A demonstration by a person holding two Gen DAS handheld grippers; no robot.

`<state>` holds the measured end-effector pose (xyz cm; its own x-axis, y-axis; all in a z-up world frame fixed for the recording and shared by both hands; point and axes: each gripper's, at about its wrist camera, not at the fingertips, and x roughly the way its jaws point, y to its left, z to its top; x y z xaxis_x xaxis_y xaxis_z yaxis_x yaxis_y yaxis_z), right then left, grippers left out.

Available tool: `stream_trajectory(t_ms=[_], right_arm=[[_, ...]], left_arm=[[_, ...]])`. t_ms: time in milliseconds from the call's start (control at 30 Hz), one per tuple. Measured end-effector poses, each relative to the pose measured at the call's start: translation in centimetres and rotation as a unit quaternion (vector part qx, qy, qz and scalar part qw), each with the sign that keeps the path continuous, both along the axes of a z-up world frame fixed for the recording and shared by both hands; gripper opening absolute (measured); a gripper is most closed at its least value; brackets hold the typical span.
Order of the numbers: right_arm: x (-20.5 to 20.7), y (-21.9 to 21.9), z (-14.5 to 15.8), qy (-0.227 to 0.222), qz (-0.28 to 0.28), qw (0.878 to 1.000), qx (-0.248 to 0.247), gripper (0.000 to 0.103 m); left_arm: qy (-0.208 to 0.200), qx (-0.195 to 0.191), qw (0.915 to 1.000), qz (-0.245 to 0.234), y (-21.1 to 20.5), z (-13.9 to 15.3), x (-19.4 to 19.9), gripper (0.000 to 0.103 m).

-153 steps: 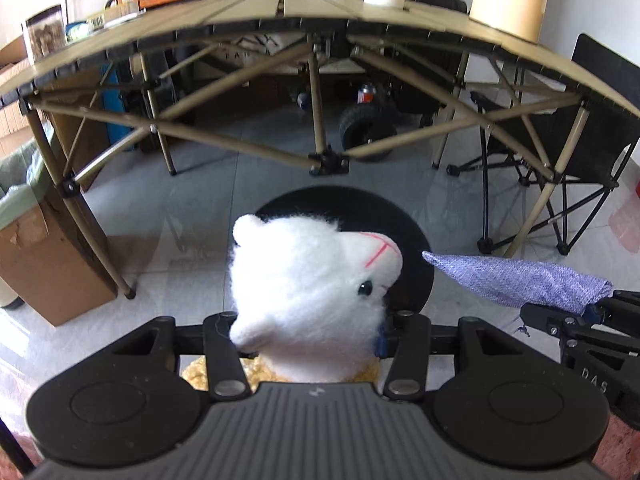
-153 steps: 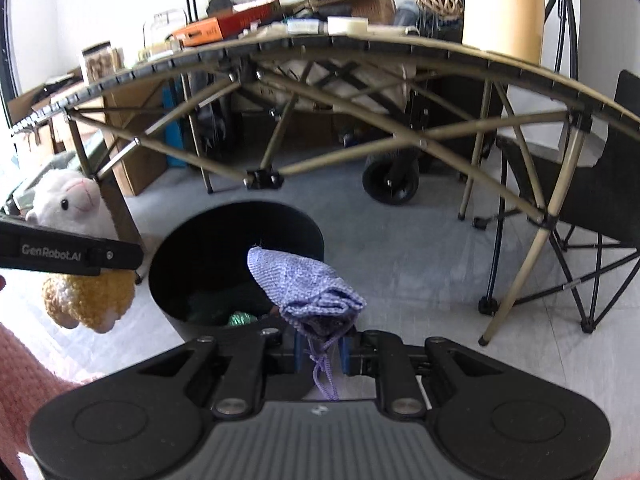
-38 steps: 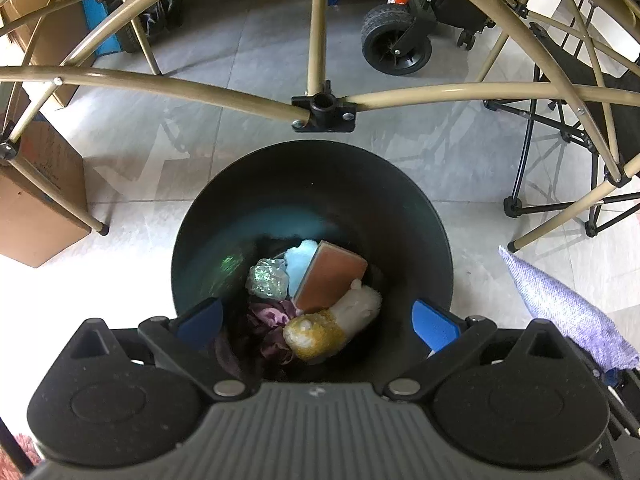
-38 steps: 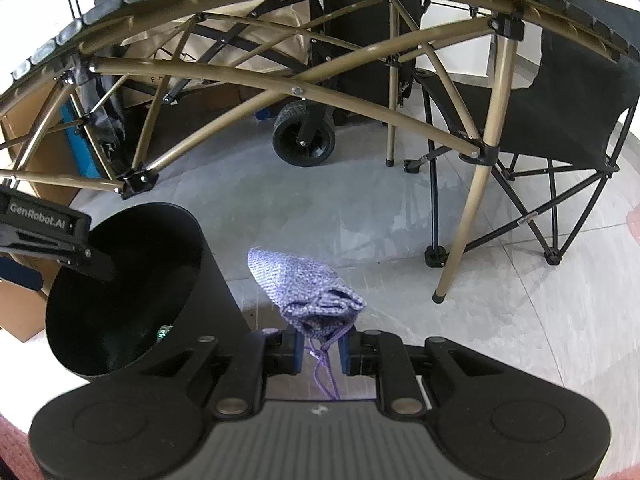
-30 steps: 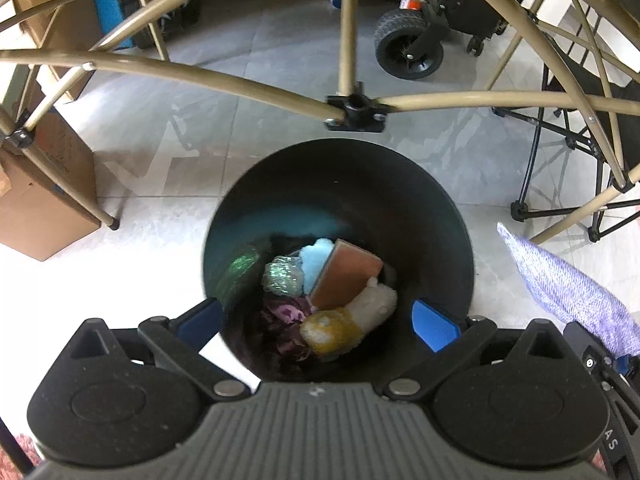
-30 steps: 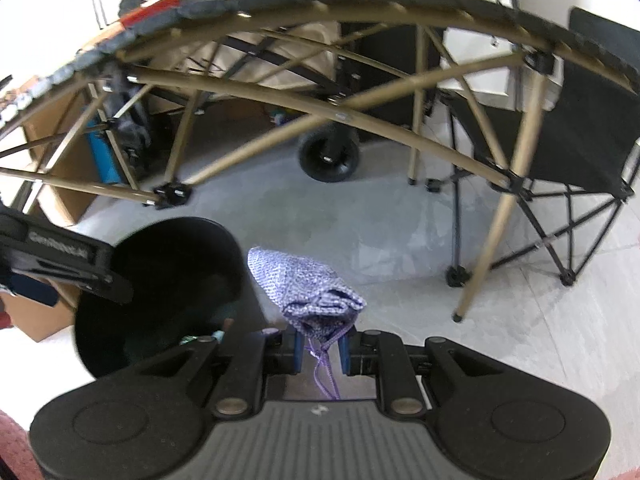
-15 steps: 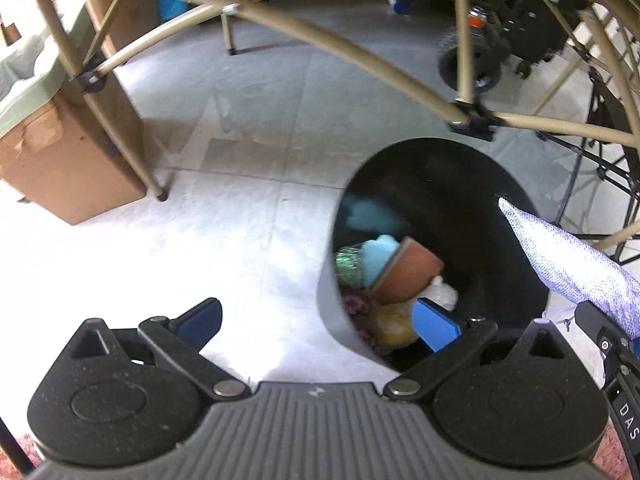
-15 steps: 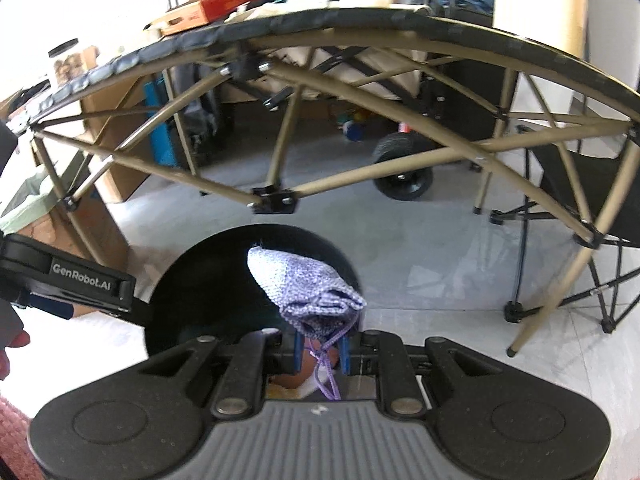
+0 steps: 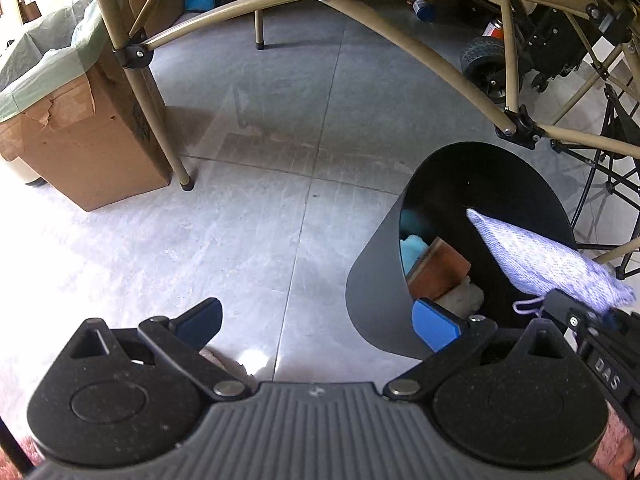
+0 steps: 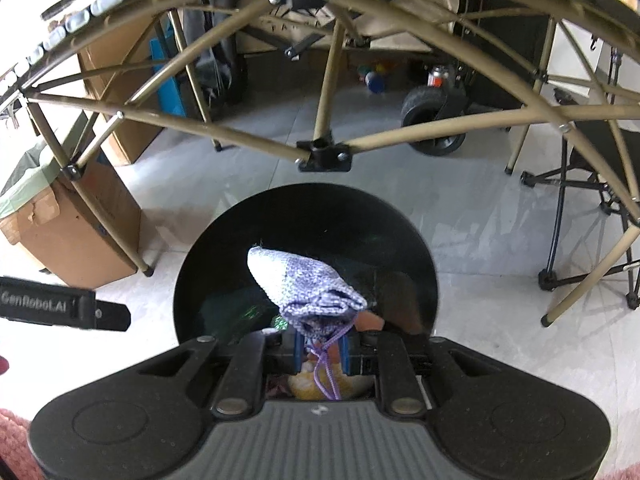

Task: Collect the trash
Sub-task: 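Move left tool aside and bring right gripper with pouch over the bin, then open the right gripper to drop the lavender pouch into the bin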

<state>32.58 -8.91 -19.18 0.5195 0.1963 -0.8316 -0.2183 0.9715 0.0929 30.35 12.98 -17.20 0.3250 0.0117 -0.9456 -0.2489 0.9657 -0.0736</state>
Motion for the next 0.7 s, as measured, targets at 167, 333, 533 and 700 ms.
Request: stream_trajectory(t_ms=[167, 333, 533, 700], right_arm=[[0.7, 1.2, -0.4, 0.023, 0.002, 1.000, 0.003, 0.027], [1.2, 2.1, -0.3, 0.024, 0.004, 1.000, -0.014, 0.060], [1.7, 2.3, -0.6, 0.032, -0.005, 0.999, -0.031, 0.103], [1.8, 1.9, -0.9, 0.042, -0.012, 0.999, -0.031, 0.103]], left_arm=[[0.002, 0.000, 1.0000, 0.004, 0.5, -0.2, -0.2, 0.103], [0.001, -0.003, 1.0000, 0.004, 0.7, -0.2, -0.3, 0.103], [0.001, -0.003, 1.0000, 0.003, 0.7, -0.2, -0.4, 0.103], [0.001, -0.003, 1.0000, 0.002, 0.7, -0.2, -0.4, 0.103]])
